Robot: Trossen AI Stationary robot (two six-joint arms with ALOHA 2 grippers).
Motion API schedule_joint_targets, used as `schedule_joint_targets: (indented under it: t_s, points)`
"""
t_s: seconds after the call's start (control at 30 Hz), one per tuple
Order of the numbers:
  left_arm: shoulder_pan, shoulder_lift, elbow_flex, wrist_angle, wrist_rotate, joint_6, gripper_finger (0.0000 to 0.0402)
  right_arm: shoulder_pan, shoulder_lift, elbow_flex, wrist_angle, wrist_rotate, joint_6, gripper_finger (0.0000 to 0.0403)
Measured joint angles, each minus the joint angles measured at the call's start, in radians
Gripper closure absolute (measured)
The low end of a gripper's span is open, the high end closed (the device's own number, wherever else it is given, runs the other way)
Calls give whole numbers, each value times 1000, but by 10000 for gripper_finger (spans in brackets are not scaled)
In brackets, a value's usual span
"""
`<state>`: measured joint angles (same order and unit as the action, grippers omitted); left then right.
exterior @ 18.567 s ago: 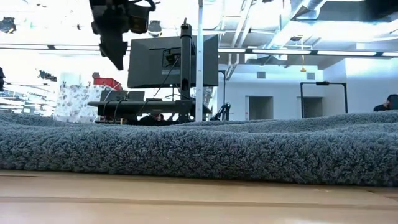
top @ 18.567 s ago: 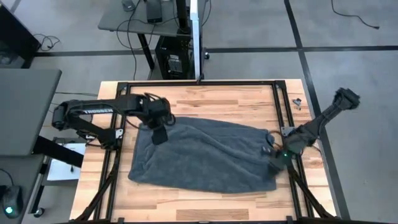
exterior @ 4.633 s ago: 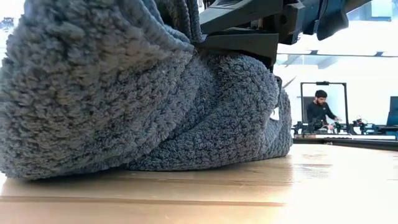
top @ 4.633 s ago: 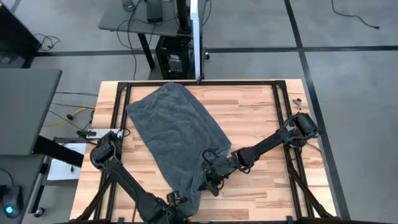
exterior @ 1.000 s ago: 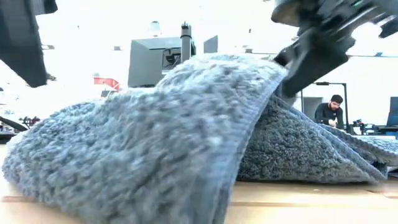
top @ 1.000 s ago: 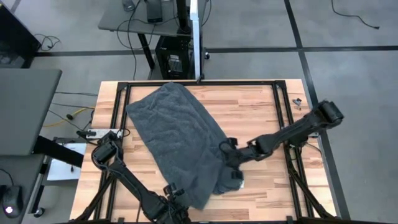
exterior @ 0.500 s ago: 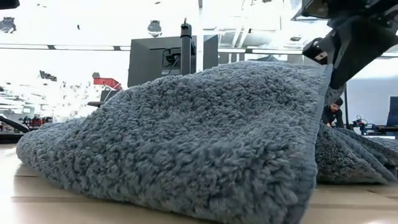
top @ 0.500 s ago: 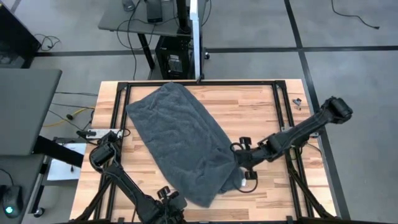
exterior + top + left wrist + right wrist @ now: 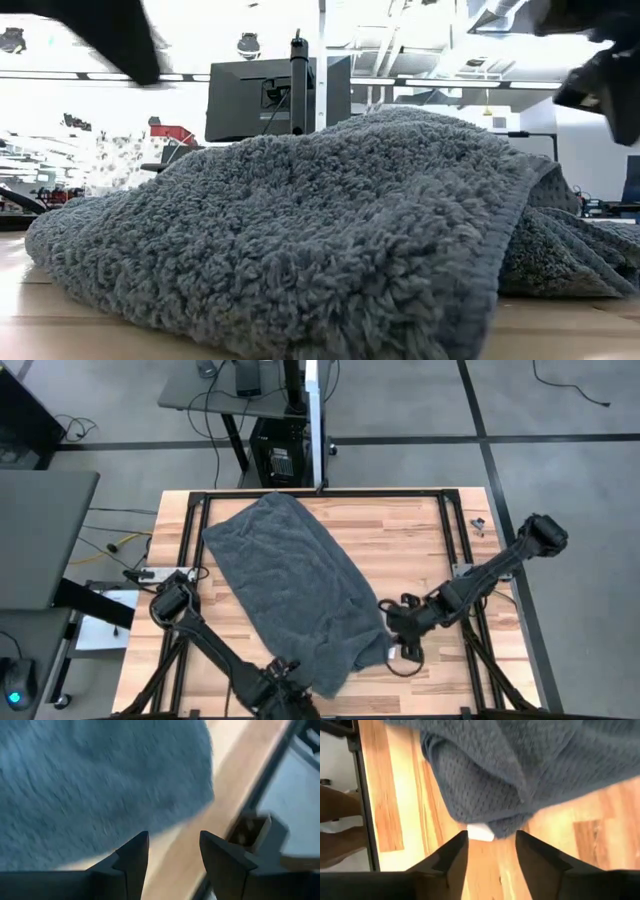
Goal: Roll towel
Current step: Fold the black towel
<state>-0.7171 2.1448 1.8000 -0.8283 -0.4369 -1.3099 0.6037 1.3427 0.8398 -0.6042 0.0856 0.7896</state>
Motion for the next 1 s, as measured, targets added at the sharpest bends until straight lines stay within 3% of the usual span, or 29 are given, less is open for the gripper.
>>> schedule_joint_targets:
  t_s: [0.17, 0.37, 0.73, 0.87, 1.0]
  points:
    - [48, 0, -20, 144, -69, 41, 240, 7, 20, -44, 55, 164, 14, 224]
    - [75, 0, -140, 360, -64, 28, 240, -2, 20, -139, 246, 174, 24, 230]
    - [-43, -6, -349, 517, 132, -255, 240, 19, 21, -305, 434, 170, 80, 239]
    - [-123, -10, -372, 521, 236, -327, 240, 25, 21, -308, 423, 158, 96, 239]
    - [-160, -20, -346, 502, 269, -342, 240, 28, 21, -294, 464, 134, 83, 239]
